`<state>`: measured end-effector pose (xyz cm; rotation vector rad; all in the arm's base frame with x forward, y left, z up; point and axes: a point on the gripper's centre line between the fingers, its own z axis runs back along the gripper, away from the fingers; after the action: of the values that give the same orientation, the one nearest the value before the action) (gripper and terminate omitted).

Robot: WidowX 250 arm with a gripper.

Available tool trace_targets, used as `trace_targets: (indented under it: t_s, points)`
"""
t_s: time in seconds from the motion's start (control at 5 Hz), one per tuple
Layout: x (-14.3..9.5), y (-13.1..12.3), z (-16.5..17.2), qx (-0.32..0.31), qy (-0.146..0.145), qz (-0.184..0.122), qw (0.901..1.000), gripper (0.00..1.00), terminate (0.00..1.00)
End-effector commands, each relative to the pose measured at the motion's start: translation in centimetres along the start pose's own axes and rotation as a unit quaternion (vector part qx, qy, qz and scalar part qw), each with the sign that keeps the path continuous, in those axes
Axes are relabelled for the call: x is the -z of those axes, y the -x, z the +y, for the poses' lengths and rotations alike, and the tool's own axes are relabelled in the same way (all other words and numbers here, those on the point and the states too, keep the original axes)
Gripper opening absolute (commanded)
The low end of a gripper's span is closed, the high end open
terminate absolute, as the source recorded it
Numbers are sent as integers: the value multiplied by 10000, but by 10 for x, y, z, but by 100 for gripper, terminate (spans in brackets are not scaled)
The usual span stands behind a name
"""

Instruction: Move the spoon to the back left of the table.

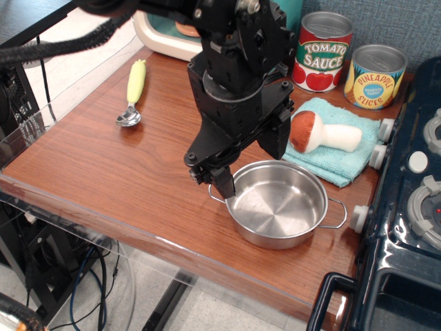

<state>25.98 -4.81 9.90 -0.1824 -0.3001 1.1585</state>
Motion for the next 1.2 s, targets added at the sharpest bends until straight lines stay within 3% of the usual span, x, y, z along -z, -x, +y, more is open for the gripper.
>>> trace_targets:
  t_s: [0.0,0.2,0.8,1.0]
  points:
    - [0,0,0,0,0,0,10000,100,0]
    - [-1,-29,-2,-46,-168,-178,9997,100,0]
    - [19,-143,-6,-334,-685,-37,9971,100,0]
    - [25,-171,-10,-214,-821,-140,9963,100,0]
